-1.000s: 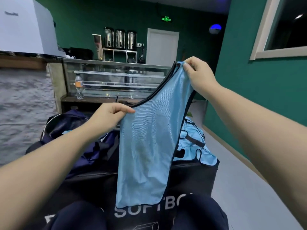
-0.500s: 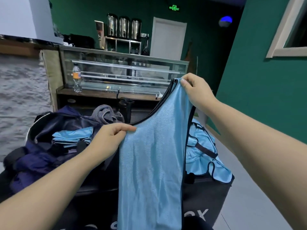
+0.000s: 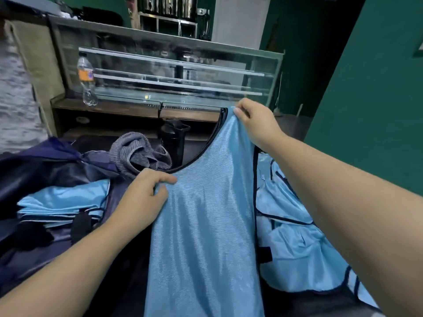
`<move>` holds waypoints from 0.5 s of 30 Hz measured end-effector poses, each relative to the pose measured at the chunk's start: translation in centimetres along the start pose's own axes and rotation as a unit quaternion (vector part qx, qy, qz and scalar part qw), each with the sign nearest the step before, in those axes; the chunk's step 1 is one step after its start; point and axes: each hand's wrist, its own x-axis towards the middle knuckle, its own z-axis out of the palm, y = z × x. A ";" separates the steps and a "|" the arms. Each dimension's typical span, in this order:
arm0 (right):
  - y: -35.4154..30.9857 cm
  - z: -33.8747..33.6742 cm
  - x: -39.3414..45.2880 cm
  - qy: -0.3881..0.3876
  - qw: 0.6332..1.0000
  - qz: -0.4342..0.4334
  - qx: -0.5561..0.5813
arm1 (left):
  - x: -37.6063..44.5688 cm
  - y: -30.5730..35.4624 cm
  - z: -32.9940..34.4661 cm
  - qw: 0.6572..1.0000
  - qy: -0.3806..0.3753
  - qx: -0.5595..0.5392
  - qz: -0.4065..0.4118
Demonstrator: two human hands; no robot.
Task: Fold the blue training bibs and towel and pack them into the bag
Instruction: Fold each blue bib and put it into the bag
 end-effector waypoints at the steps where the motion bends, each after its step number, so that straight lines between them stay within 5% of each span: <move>1: 0.7 1.2 0.4 -0.006 1.000 0.001 -0.006 | 0.3 -0.9 0.6 1.000 -0.007 0.017 0.004; 15: 6.2 11.0 -0.9 -0.048 0.997 0.062 -0.027 | -0.7 -9.4 6.1 0.996 -0.060 0.062 -0.028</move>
